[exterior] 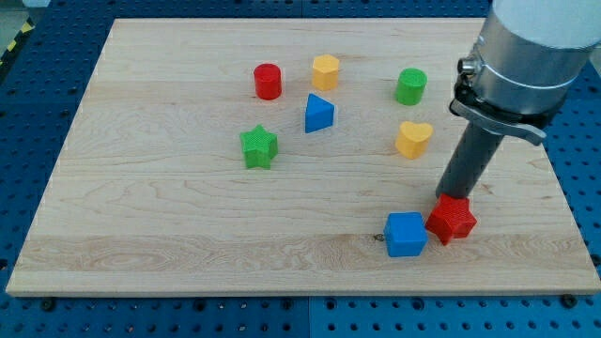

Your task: Place the blue cube to the bottom left of the board

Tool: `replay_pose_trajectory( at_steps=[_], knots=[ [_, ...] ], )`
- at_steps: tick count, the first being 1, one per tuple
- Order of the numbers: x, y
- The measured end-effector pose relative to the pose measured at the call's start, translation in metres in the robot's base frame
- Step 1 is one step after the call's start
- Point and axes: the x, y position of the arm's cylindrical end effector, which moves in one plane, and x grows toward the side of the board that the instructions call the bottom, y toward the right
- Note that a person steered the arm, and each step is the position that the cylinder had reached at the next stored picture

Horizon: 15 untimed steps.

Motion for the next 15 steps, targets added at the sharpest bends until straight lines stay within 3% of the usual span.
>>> replay_pose_trajectory(
  at_steps=[2,3,6,11,13,15],
  knots=[
    [-0.036,-0.069],
    [-0.033,-0.086],
    [0.028,-0.088],
    [0.034,-0.053],
    [0.006,-0.04],
    [0.011,-0.04]
  ],
)
